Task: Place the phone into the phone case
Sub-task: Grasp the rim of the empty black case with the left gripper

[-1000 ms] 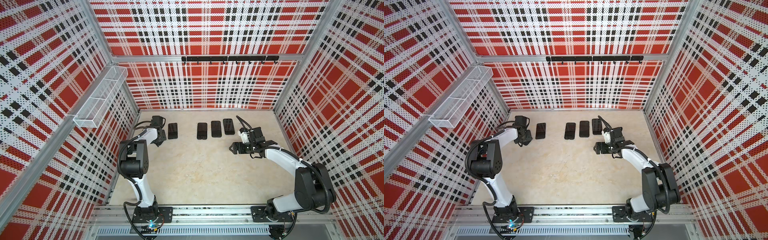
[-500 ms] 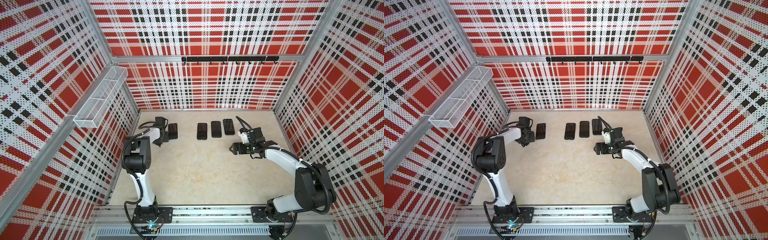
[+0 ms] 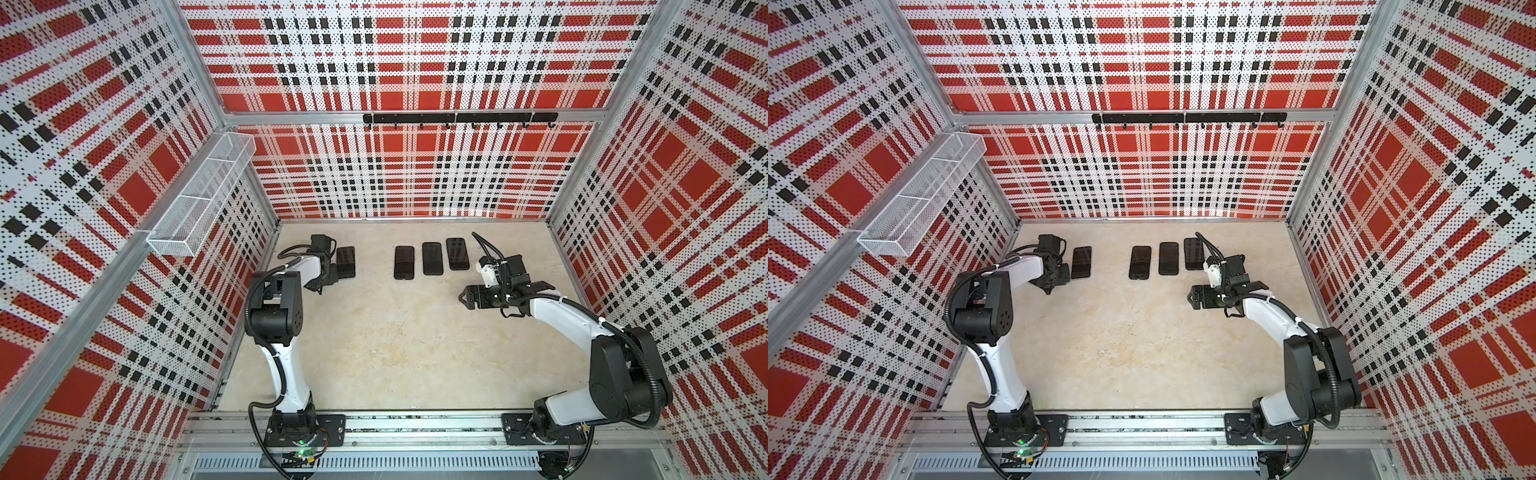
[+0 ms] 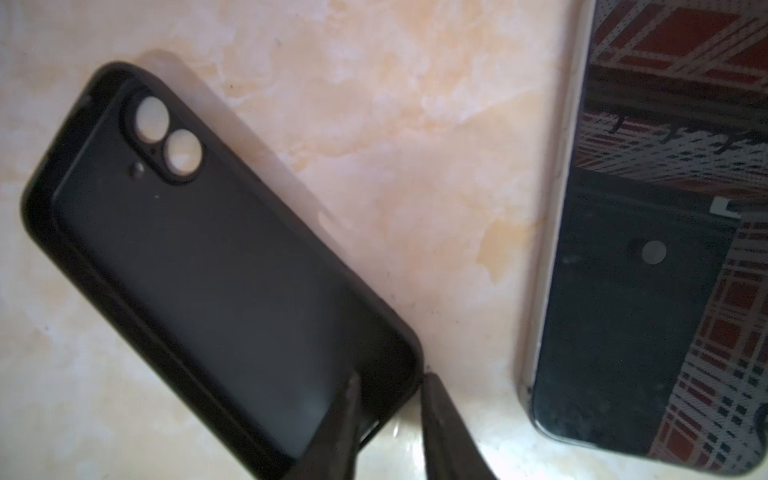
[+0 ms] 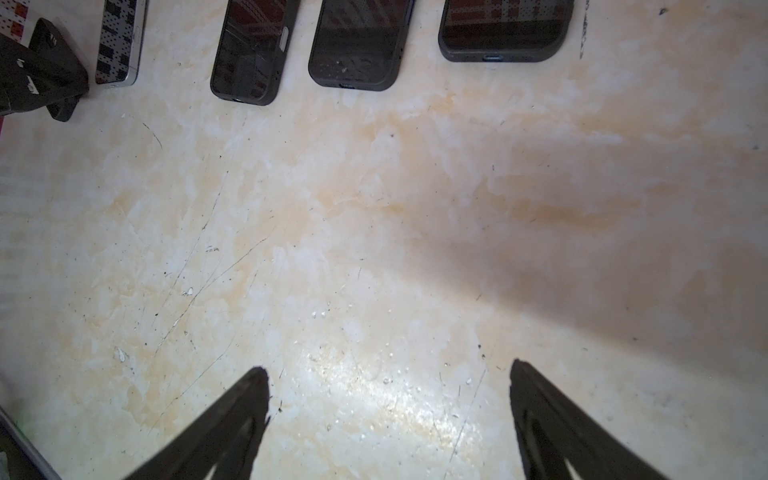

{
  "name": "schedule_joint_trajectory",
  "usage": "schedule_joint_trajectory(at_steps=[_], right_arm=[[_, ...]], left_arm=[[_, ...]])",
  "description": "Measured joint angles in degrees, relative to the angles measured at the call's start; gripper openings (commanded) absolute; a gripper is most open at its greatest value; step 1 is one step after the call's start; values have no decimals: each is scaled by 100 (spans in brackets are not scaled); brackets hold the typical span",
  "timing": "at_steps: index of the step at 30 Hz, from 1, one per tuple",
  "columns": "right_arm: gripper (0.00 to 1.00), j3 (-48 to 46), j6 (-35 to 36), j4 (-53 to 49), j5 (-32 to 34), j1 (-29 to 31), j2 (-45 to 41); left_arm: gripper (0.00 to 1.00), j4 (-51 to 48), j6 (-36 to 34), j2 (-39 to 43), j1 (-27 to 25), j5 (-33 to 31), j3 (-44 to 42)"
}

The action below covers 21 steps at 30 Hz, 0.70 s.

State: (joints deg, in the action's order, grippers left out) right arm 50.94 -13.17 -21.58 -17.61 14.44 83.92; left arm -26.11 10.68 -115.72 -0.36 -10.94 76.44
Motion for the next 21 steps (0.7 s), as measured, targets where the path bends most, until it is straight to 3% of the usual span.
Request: schedule_joint_trajectory(at_steps=[10, 21], right_arm=[[91, -254, -20, 114, 96, 0, -323], [91, -254, -24, 223, 118, 0, -334]], left_arm=[[13, 0, 214, 0, 0, 2, 0], [12, -332, 570, 376, -297, 107, -35]])
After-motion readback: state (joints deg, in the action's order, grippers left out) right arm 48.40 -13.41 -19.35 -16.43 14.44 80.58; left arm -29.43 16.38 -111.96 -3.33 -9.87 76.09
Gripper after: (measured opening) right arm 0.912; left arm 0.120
